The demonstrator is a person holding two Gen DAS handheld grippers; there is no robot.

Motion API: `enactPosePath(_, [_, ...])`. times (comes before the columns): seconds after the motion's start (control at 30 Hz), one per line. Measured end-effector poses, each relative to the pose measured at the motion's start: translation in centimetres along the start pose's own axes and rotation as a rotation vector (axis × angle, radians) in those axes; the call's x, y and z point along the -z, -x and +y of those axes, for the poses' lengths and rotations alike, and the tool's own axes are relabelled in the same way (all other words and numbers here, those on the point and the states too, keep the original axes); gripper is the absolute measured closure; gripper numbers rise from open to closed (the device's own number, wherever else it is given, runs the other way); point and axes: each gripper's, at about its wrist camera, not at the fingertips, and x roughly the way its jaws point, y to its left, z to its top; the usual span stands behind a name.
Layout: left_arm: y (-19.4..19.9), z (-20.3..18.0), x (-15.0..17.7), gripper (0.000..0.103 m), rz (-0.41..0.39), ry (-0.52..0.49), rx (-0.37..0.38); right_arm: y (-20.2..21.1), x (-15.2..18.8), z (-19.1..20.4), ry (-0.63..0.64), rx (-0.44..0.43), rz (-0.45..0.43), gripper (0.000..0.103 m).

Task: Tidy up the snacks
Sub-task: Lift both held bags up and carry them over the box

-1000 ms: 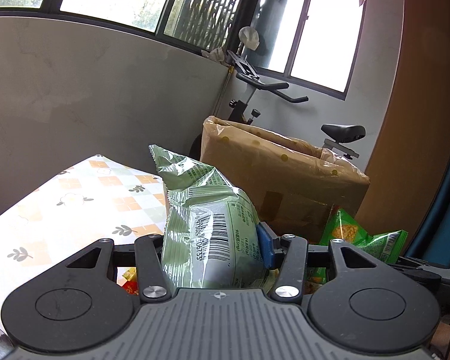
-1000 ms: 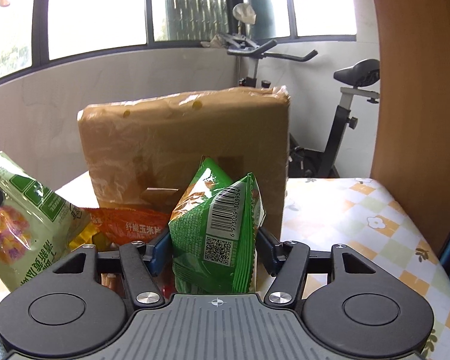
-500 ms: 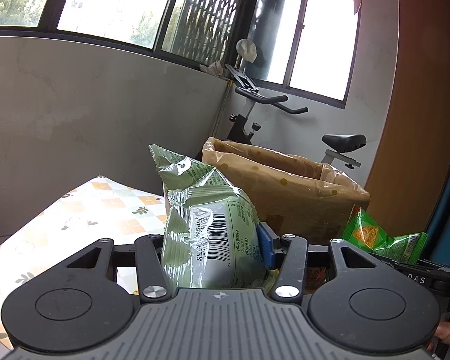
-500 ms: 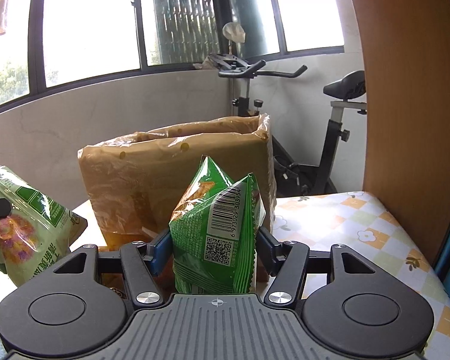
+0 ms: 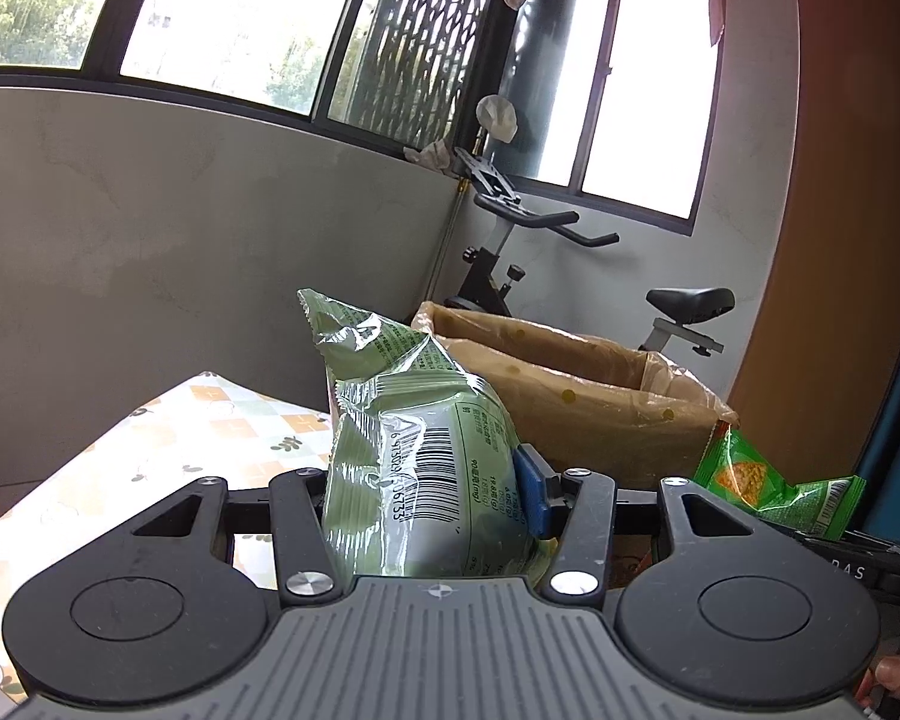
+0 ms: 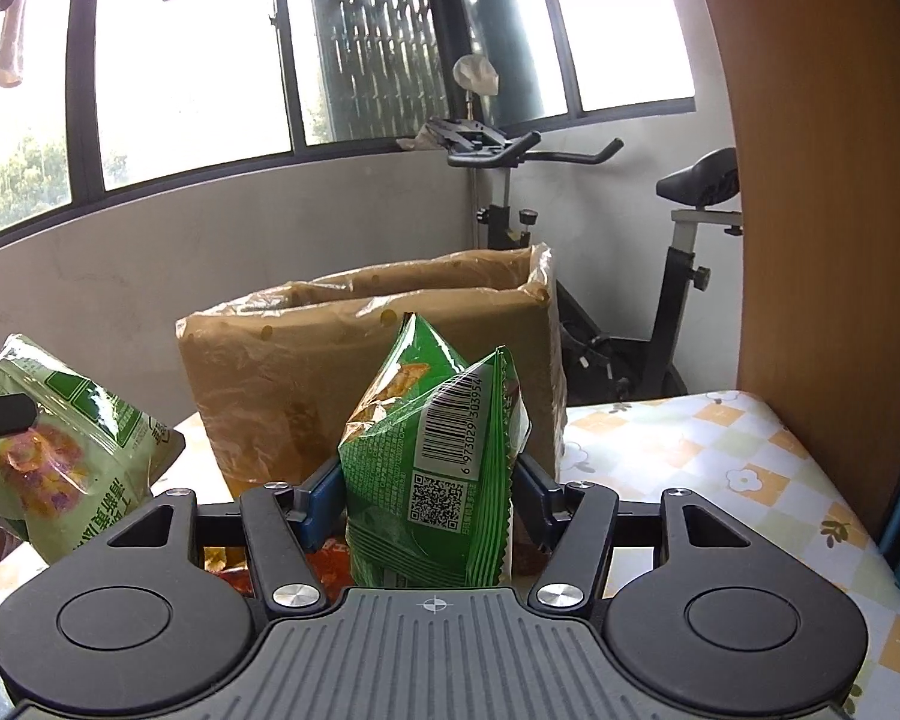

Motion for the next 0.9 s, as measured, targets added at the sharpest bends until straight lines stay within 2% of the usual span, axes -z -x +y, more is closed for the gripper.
enactPosePath(0.23, [1.1, -0.3, -3.2, 0.05, -0.095, -0.032, 0.027, 2.1, -3.3, -0.4, 0.011, -0.025, -0.105, 0.048])
enactPosePath(0.37, [0.5, -1.0, -4.9, 0.05, -0.134, -0.048, 0.049, 2.2, -5.7, -0.9, 0.016, -0.039, -0.15, 0.048])
enactPosePath(0.73, [-4.3, -3.2, -8.7, 0.05, -0.179, -0.061, 0.121, -1.9, -12.0, -0.9, 0.03, -0.068, -0.204, 0.048])
enactPosePath(0.9, [-6.8, -3.6, -9.7, 0.05, -0.173, -0.078, 0.139, -4.7, -13.7, -0.9, 0.028, -0.055, -0.189, 0.048])
